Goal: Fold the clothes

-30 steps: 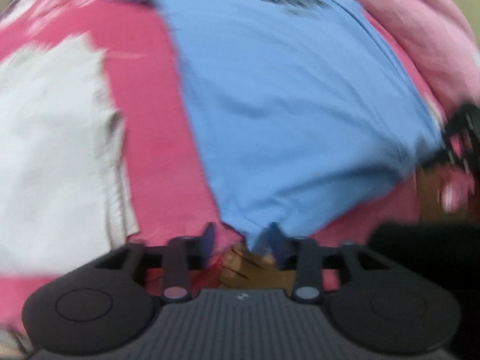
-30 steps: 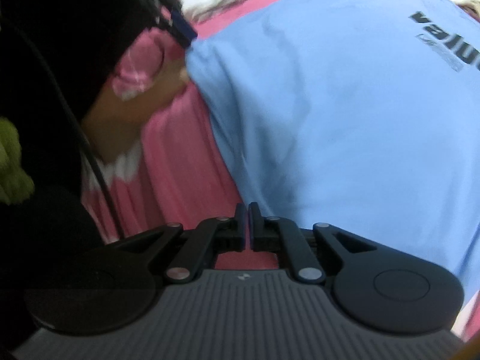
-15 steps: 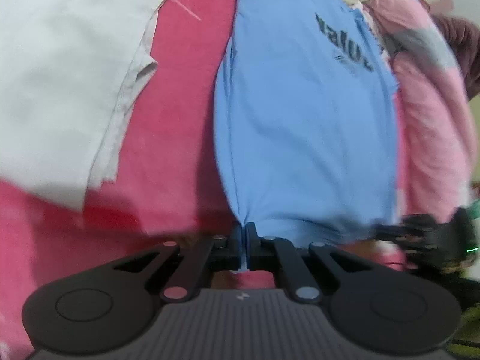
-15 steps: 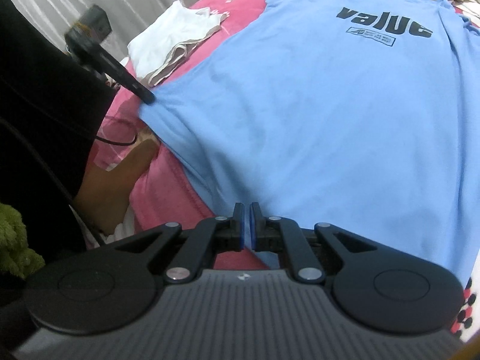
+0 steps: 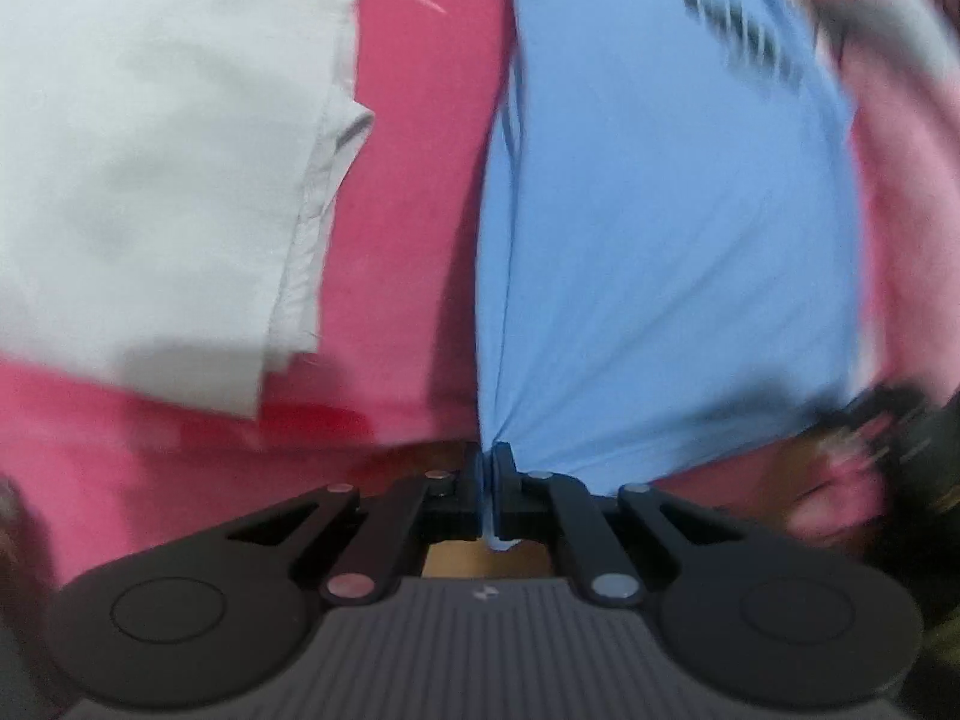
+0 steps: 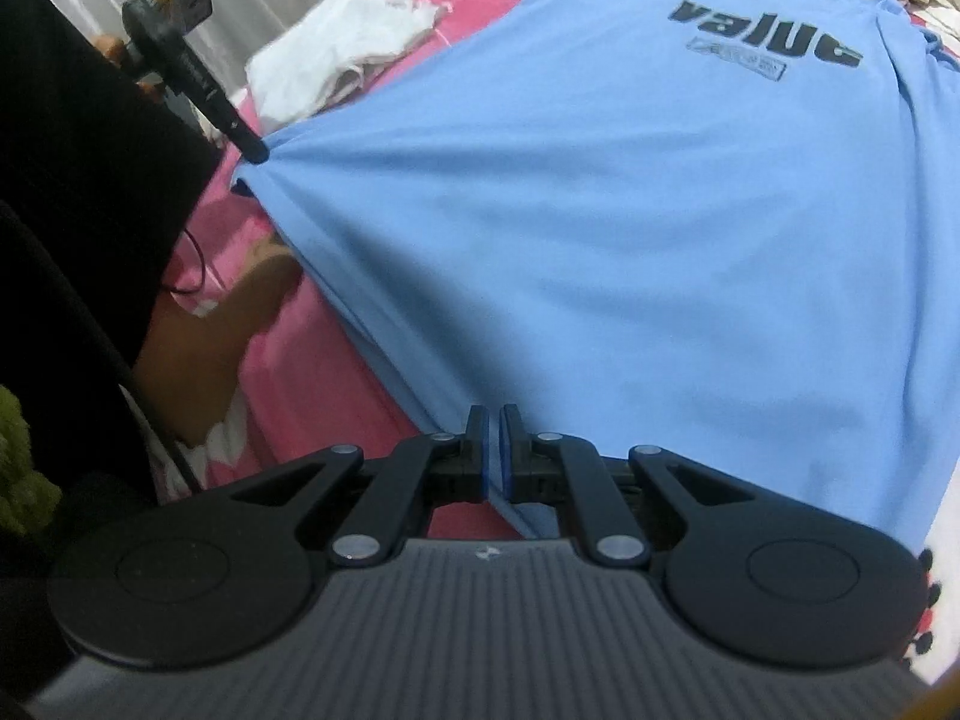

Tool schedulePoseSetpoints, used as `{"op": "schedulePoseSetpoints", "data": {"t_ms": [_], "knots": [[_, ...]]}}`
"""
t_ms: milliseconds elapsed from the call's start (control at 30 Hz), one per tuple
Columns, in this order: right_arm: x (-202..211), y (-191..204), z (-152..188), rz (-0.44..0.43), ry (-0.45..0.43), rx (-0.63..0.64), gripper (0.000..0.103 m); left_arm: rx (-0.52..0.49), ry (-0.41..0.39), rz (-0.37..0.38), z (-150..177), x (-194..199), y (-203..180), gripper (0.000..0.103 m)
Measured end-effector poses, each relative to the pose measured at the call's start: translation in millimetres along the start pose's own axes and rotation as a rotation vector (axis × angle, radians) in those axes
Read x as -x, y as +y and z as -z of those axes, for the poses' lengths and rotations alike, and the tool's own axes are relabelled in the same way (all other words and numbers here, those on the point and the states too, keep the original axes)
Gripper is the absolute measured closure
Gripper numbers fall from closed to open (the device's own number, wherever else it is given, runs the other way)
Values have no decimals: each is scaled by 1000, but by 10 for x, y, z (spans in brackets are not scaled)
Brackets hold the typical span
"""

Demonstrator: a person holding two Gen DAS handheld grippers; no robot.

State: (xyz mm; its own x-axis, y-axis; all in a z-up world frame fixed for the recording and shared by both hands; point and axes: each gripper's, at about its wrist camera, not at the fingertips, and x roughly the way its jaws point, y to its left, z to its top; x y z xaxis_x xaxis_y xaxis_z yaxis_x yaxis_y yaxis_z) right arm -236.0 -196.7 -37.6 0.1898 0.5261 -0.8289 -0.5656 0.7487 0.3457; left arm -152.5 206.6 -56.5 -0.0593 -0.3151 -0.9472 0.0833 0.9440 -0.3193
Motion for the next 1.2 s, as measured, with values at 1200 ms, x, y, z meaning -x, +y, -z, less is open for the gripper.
{"op": "schedulePoseSetpoints", "data": {"t_ms": [1200], "knots": [[-763,638,-308,-53,99,467,97,-962,-131,-196,662,-582,-1157,86]]}}
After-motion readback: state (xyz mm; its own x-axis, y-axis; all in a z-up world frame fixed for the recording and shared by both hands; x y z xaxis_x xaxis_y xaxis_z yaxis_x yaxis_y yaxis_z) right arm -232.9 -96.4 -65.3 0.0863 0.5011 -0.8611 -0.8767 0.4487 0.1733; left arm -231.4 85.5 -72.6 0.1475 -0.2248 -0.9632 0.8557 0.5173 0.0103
